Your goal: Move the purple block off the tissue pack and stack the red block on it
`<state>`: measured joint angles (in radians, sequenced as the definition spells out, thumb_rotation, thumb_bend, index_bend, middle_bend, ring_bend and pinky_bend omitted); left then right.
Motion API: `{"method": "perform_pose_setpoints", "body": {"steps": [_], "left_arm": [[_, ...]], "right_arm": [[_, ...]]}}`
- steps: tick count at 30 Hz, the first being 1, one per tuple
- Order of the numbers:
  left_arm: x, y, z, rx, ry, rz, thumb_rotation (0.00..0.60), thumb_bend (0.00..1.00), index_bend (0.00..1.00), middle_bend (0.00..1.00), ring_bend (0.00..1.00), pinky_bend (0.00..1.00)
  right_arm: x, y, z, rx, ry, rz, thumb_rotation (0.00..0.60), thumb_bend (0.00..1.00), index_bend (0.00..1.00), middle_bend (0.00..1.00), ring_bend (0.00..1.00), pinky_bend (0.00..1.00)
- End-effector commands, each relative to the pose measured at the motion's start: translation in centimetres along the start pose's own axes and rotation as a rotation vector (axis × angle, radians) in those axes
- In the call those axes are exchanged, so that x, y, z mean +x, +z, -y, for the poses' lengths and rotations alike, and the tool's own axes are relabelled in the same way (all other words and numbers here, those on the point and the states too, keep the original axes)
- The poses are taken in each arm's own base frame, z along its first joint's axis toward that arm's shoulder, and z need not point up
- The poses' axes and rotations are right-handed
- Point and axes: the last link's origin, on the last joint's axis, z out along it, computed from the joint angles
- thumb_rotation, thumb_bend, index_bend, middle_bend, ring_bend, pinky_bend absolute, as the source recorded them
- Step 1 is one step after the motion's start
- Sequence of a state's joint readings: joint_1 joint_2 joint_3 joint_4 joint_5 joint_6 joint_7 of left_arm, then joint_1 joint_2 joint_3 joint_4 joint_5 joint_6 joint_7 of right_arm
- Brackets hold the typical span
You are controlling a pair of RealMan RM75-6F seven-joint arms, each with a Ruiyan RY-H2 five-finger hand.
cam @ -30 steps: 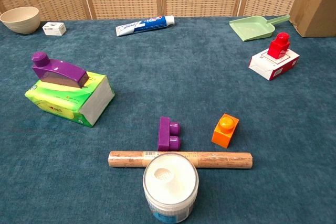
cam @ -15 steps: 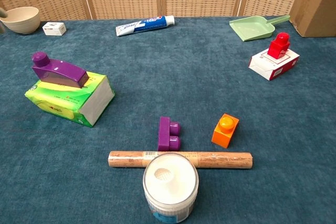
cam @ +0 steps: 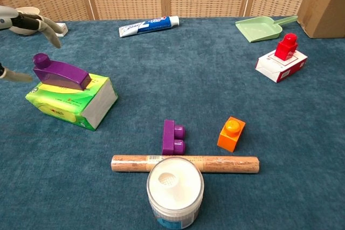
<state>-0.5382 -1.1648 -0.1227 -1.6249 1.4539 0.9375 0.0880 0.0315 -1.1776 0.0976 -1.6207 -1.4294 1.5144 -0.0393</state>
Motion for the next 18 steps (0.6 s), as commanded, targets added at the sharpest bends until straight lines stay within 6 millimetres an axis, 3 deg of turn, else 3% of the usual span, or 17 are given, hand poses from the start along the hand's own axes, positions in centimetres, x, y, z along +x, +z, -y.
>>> {"method": "perform_pose_setpoints", "body": {"steps": [1, 10, 18], "left_arm": [[-0.4, 0.6, -0.4, -0.011, -0.001, 0.018, 0.600, 0.33, 0.26, 0.12, 0.08, 0.00], [-1.5, 1.6, -0.7, -0.022, 0.021, 0.052, 0.600, 0.33, 0.30, 0.12, 0.08, 0.00], [-1.8, 2.1, -1.1, -0.031, 0.010, 0.045, 0.600, 0.38, 0.42, 0.15, 0.09, 0.00]], "right_arm": [[0.0, 0.0, -0.1, -0.004, -0.002, -0.001, 0.600, 0.26, 0.38, 0.24, 0.07, 0.21], [0.3, -0.1, -0.4, -0.016, -0.004, -0.009, 0.600, 0.26, 0.38, 0.24, 0.07, 0.21], [0.4, -0.4, -0.5, -0.026, -0.008, -0.014, 0.600, 0.26, 0.38, 0.24, 0.07, 0.21]]}}
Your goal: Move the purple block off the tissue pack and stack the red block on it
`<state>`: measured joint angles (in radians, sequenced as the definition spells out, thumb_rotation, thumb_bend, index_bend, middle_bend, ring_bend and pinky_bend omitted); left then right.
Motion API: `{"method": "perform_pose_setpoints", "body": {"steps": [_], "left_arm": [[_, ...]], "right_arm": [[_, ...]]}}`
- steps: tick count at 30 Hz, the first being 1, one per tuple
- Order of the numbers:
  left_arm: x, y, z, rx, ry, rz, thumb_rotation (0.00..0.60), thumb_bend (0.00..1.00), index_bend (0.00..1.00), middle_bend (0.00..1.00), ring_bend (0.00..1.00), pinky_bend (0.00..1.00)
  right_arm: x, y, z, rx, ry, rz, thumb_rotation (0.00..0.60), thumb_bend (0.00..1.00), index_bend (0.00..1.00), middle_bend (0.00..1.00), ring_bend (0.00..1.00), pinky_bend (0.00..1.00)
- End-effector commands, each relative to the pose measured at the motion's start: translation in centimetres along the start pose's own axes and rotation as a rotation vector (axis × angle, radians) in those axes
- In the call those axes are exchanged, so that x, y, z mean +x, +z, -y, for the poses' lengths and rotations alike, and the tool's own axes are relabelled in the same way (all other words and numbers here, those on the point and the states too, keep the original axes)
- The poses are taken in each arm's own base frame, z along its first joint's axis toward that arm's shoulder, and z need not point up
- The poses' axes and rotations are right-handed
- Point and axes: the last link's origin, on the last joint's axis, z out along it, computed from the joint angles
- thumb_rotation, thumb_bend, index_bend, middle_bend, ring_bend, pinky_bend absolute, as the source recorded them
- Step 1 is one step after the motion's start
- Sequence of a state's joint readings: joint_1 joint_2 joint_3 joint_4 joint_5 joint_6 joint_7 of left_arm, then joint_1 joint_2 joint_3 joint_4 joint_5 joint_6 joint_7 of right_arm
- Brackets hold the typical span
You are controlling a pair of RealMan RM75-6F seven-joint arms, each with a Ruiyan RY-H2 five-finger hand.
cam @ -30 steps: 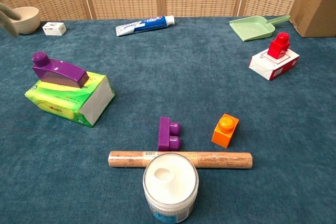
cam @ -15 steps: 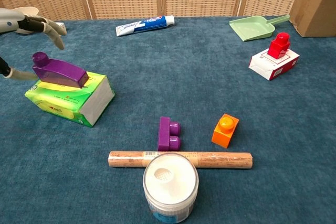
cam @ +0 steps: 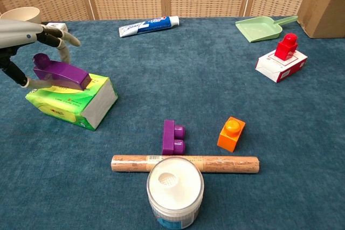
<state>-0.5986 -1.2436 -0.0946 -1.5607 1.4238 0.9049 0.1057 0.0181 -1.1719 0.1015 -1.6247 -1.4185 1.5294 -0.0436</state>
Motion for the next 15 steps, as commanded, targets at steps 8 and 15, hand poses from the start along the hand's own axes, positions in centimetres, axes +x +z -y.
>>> {"method": "perform_pose_setpoints", "body": {"steps": [8, 15], "left_arm": [[-0.2, 0.5, 0.2, 0.001, -0.025, -0.005, 0.600, 0.41, 0.49, 0.19, 0.12, 0.00], [1.1, 1.0, -0.1, -0.023, -0.085, -0.016, 0.600, 0.41, 0.52, 0.21, 0.14, 0.00]], "right_arm": [[0.1, -0.1, 0.1, -0.005, -0.005, 0.000, 0.600, 0.26, 0.38, 0.24, 0.07, 0.21], [-0.2, 0.0, 0.2, -0.005, -0.001, 0.004, 0.600, 0.26, 0.38, 0.24, 0.07, 0.21]]}}
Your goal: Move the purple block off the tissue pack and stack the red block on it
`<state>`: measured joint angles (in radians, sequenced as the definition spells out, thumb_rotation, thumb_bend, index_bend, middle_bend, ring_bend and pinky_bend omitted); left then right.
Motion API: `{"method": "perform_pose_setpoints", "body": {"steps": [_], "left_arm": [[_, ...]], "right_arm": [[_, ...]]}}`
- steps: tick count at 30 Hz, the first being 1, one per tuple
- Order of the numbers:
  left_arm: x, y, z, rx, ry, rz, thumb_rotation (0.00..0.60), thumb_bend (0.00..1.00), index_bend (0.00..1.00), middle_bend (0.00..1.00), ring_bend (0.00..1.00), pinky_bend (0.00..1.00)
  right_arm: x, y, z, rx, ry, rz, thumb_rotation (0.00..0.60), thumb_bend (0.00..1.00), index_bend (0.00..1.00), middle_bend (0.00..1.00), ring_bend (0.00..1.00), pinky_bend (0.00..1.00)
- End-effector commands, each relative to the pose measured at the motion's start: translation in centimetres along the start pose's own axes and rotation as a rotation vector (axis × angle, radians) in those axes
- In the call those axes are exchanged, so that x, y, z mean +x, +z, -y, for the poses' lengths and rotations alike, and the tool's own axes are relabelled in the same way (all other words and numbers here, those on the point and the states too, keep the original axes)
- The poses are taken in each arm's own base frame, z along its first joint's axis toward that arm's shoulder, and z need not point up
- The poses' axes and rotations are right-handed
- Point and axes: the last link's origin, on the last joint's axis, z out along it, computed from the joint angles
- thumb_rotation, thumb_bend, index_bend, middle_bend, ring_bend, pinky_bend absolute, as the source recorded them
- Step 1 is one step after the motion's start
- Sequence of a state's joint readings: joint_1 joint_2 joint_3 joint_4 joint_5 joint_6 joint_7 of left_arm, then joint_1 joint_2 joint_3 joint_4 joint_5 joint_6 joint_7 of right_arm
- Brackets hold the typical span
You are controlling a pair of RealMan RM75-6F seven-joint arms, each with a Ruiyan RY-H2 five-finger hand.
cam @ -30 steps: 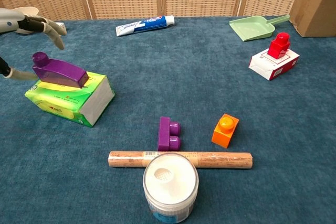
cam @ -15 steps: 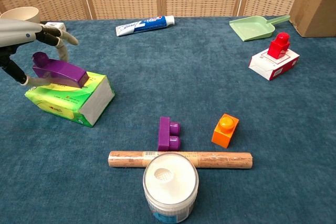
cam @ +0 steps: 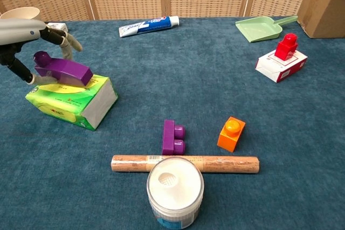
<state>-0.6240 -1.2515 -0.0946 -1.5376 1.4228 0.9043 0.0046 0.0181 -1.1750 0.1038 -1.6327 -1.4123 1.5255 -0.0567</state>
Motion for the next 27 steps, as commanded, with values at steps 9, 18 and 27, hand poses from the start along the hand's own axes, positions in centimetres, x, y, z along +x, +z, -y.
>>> {"method": "perform_pose_setpoints", "body": {"steps": [9, 18, 27], "left_arm": [[3.1, 2.2, -2.3, -0.096, -0.023, -0.028, 0.600, 0.41, 0.52, 0.21, 0.14, 0.00], [3.6, 5.8, -6.0, -0.203, -0.012, -0.012, 0.600, 0.41, 0.52, 0.23, 0.15, 0.00], [3.7, 10.5, -11.0, -0.313, 0.042, -0.003, 0.600, 0.41, 0.52, 0.23, 0.15, 0.00]], "right_arm": [[-0.3, 0.3, 0.6, 0.036, 0.010, 0.001, 0.600, 0.26, 0.38, 0.24, 0.07, 0.21], [0.0, 0.0, 0.9, 0.055, 0.014, -0.001, 0.600, 0.26, 0.38, 0.24, 0.07, 0.21], [0.8, -0.7, 1.0, 0.065, 0.011, -0.014, 0.600, 0.26, 0.38, 0.24, 0.07, 0.21]]}}
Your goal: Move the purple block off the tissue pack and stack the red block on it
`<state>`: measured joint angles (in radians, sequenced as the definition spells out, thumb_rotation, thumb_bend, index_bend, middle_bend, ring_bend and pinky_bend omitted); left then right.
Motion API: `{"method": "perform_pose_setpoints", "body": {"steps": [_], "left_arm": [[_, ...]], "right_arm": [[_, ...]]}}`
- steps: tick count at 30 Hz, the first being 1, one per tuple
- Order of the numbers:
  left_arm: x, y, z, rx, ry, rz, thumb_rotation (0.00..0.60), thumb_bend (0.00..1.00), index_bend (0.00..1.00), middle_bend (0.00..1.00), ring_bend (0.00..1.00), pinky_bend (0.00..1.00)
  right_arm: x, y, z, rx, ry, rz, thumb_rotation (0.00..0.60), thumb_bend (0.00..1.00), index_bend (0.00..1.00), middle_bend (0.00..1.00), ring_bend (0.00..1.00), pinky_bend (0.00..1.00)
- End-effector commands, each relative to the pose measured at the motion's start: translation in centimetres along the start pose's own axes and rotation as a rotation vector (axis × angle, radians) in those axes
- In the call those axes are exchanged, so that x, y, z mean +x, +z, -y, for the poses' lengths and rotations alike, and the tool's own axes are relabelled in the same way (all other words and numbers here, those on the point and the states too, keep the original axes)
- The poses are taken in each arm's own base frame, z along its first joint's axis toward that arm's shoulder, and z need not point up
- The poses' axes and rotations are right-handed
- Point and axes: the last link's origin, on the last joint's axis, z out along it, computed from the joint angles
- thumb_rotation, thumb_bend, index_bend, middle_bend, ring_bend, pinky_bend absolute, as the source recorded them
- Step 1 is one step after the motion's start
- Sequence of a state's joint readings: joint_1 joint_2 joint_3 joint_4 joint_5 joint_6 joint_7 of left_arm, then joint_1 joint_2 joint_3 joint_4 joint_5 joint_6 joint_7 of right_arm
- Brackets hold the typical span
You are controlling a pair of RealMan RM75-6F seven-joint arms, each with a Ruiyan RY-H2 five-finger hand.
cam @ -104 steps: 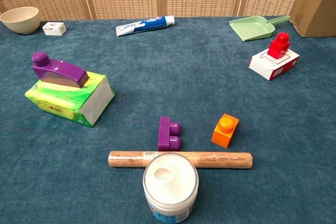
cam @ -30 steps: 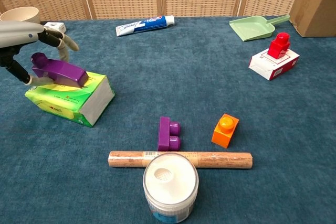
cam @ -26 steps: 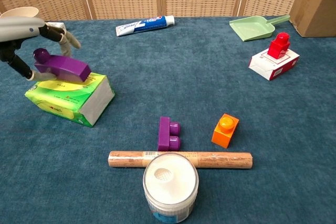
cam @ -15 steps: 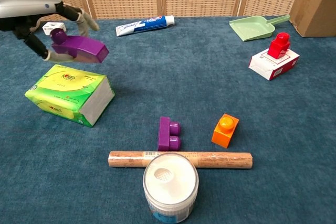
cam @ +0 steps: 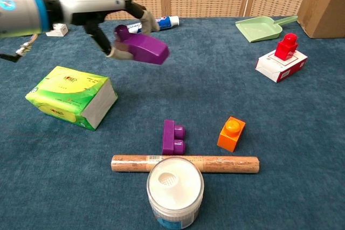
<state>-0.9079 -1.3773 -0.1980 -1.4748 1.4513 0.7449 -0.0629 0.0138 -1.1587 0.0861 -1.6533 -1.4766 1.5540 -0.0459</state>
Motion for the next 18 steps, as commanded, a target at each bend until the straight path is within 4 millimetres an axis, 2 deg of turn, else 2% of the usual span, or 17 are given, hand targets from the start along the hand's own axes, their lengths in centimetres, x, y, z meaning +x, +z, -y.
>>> {"method": "perform_pose_setpoints", "body": {"steps": [1, 10, 18], "left_arm": [[-0.1, 2.3, -1.3, -0.034, 0.021, 0.011, 0.600, 0.41, 0.52, 0.23, 0.15, 0.00], [-1.2, 6.5, -3.9, -0.091, 0.143, 0.032, 0.600, 0.41, 0.53, 0.23, 0.15, 0.00], [-2.7, 9.5, -5.1, -0.089, 0.188, 0.060, 0.600, 0.41, 0.53, 0.23, 0.15, 0.00]], "right_arm": [[0.2, -0.2, 0.1, 0.006, 0.001, -0.002, 0.600, 0.26, 0.38, 0.24, 0.07, 0.21], [0.2, -0.7, 0.5, 0.026, 0.014, 0.007, 0.600, 0.26, 0.38, 0.24, 0.07, 0.21], [0.5, -0.8, 0.3, 0.032, 0.006, 0.005, 0.600, 0.26, 0.38, 0.24, 0.07, 0.21]]}}
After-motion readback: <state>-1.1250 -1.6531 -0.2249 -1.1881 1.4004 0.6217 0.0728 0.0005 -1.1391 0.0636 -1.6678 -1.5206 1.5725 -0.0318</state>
